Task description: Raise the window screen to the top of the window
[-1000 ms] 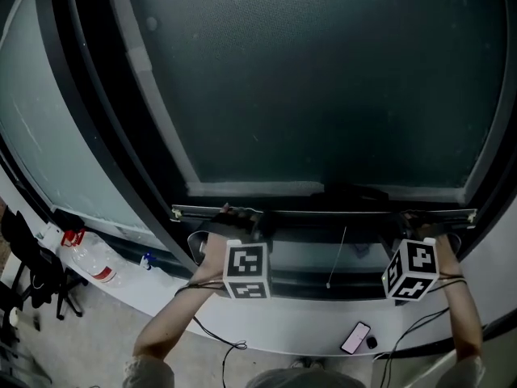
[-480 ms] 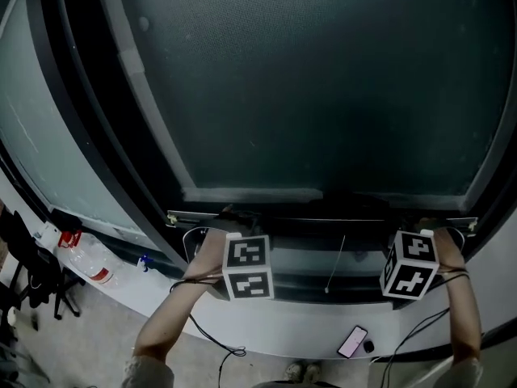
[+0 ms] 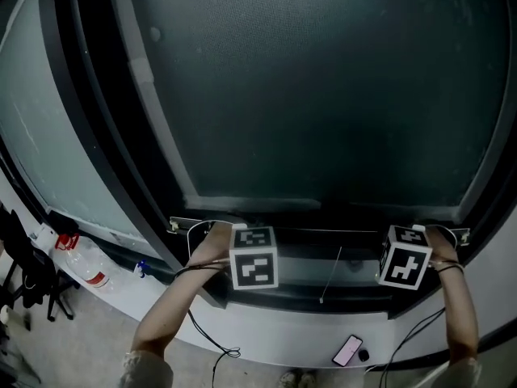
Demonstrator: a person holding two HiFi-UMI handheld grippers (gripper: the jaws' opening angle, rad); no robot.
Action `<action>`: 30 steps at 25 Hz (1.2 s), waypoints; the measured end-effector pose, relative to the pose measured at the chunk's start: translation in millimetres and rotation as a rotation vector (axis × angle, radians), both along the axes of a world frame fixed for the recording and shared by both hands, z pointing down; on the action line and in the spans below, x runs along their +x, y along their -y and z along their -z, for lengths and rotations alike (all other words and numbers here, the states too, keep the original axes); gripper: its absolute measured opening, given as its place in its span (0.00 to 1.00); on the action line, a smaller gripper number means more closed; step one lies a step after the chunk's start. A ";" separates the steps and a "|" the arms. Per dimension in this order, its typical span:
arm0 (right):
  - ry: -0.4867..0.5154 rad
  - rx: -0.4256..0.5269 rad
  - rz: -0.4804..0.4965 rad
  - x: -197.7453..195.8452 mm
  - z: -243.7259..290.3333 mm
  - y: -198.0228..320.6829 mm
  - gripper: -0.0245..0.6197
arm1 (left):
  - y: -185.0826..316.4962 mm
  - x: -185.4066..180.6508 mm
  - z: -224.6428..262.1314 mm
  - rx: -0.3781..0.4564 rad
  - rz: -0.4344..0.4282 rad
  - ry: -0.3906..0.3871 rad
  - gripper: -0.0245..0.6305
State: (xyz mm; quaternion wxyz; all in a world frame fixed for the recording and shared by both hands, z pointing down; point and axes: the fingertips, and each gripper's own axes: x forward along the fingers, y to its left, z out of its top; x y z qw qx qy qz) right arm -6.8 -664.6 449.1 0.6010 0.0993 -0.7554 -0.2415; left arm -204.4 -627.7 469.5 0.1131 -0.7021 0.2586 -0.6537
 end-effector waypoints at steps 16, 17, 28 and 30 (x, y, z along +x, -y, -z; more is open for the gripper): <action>0.015 0.215 0.032 -7.2 72.4 3.1 0.07 | 3.1 -7.8 73.1 0.188 0.007 0.001 0.07; 0.024 0.248 0.031 -7.2 83.2 5.3 0.07 | 5.2 -8.6 84.8 0.221 0.010 0.011 0.07; 0.096 0.577 0.048 -7.2 241.3 17.8 0.07 | 19.3 -11.8 250.4 0.537 0.039 0.120 0.07; 0.096 0.601 0.047 -8.0 265.3 19.2 0.07 | 21.5 -12.8 274.1 0.557 0.042 0.132 0.07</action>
